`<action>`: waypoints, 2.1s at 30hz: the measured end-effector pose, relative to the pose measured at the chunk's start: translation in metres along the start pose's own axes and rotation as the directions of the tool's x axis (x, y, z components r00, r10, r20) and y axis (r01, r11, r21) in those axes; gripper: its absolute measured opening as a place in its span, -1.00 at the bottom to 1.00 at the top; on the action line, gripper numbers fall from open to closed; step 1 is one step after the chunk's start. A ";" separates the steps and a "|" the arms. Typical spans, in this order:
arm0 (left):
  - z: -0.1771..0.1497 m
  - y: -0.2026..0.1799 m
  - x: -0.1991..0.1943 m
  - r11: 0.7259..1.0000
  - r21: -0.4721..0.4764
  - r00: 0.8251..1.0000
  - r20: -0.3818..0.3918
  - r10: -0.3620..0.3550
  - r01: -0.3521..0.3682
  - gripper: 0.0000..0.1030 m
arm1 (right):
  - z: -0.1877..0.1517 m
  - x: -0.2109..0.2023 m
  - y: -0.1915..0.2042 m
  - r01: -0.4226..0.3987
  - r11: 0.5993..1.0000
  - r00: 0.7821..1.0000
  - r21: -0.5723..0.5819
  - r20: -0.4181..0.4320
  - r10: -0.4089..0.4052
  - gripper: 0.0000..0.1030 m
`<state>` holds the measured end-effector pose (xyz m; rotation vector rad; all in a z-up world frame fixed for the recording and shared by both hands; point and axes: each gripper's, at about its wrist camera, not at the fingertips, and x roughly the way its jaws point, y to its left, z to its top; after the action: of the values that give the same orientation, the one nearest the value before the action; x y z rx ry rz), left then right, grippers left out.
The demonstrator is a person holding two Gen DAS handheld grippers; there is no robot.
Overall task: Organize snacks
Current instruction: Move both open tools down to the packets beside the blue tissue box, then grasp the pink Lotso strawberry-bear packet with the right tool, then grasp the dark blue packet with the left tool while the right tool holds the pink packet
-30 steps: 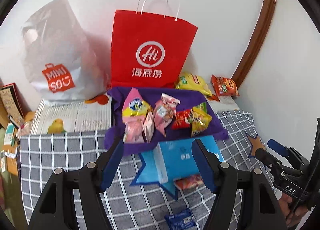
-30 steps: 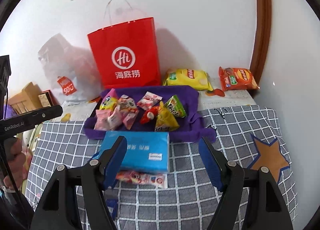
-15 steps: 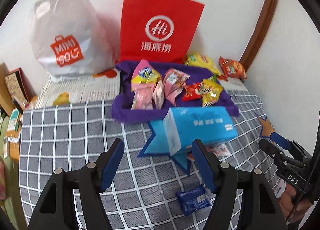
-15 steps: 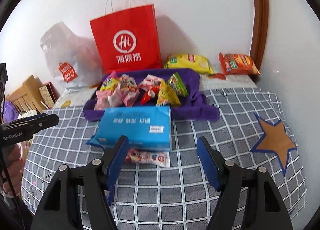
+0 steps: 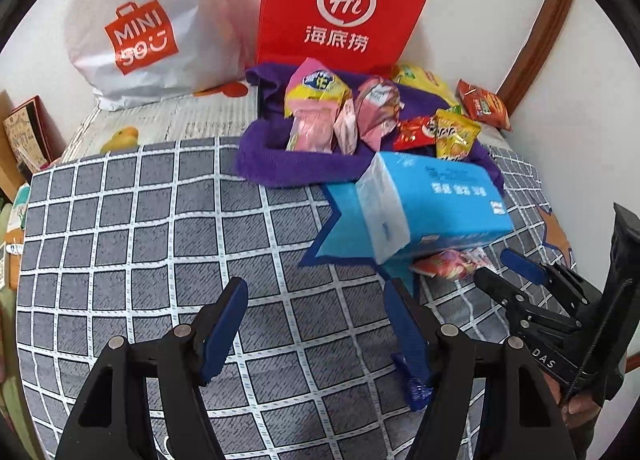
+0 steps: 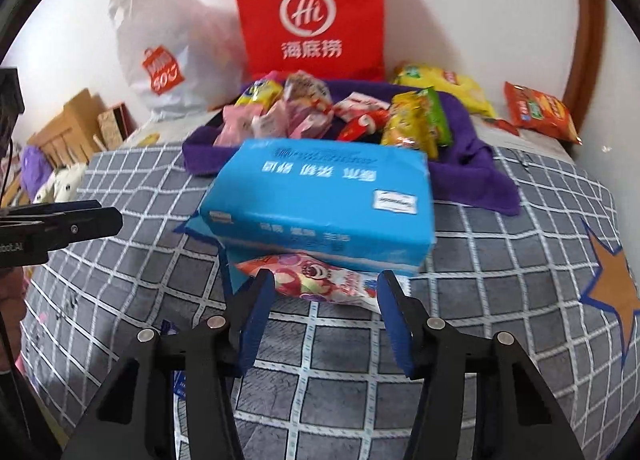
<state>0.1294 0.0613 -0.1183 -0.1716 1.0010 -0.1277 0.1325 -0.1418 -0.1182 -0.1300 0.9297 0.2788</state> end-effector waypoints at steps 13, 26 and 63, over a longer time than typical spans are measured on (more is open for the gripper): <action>-0.007 0.012 0.010 0.999 -0.017 0.999 -0.031 -0.031 0.031 0.32 | -0.001 0.033 0.015 -0.014 0.993 0.999 -0.116 -0.052 0.008 0.17; -0.013 0.017 0.004 1.000 -0.022 0.999 -0.031 -0.018 0.017 0.32 | -0.001 0.044 0.003 -0.066 0.992 0.988 -0.104 -0.149 0.050 -0.59; -0.066 -0.100 0.046 0.994 0.111 0.994 -0.105 -0.013 0.025 0.57 | -0.056 0.005 -0.088 0.133 0.979 0.991 0.155 -0.008 -0.133 -0.48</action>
<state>0.0954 -0.0506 -0.1711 -0.0724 1.0932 -0.2116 0.1175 -0.2378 -0.1565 -0.0483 0.9324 0.0820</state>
